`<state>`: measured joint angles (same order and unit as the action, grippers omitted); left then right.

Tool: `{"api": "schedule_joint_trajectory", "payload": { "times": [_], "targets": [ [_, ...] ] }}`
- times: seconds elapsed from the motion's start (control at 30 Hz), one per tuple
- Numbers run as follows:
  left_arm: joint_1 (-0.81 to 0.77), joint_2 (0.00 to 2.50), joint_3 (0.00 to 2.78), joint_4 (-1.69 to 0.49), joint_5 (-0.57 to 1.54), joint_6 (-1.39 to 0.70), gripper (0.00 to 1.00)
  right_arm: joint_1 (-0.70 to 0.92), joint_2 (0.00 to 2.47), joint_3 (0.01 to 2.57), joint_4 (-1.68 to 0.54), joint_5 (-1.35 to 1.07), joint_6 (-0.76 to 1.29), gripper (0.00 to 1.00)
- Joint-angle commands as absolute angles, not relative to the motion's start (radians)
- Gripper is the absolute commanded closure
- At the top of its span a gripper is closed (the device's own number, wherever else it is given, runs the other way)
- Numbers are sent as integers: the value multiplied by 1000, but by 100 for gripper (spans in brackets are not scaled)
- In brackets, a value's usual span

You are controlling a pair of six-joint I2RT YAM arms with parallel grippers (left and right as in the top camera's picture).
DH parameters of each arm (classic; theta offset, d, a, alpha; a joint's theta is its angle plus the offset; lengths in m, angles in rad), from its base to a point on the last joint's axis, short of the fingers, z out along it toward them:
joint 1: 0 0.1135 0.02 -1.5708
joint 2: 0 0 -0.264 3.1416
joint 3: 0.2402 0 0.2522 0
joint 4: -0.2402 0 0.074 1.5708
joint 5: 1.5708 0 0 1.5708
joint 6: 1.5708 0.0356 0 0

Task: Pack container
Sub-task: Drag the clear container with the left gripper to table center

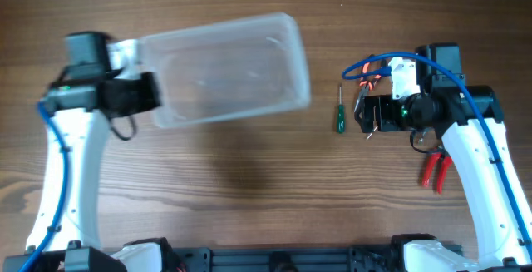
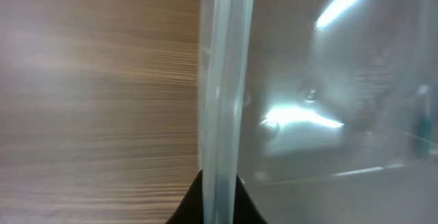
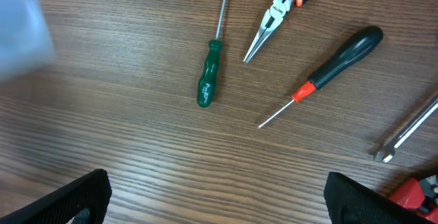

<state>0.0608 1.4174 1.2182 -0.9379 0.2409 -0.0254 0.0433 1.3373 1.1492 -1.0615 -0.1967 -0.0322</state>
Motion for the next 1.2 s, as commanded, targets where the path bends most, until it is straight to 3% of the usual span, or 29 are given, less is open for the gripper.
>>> {"api": "schedule_joint_trajectory", "payload": {
  "times": [0.0,0.23,0.7,1.17],
  "targets": [
    [-63,1431,1239,-935,196,23,96,48,1339,1174,-1062,-176,-49,0],
    [-141,1535,1226,-952,192,17,96,48,1339,1174,-1068,-176,-50,0],
    [-15,1699,1222,-901,181,-39,96,48,1339,1174,-1078,-176,-49,0],
    [-22,1702,1109,-868,193,-113,96,48,1339,1174,-1077,-176,-49,0]
  ]
}}
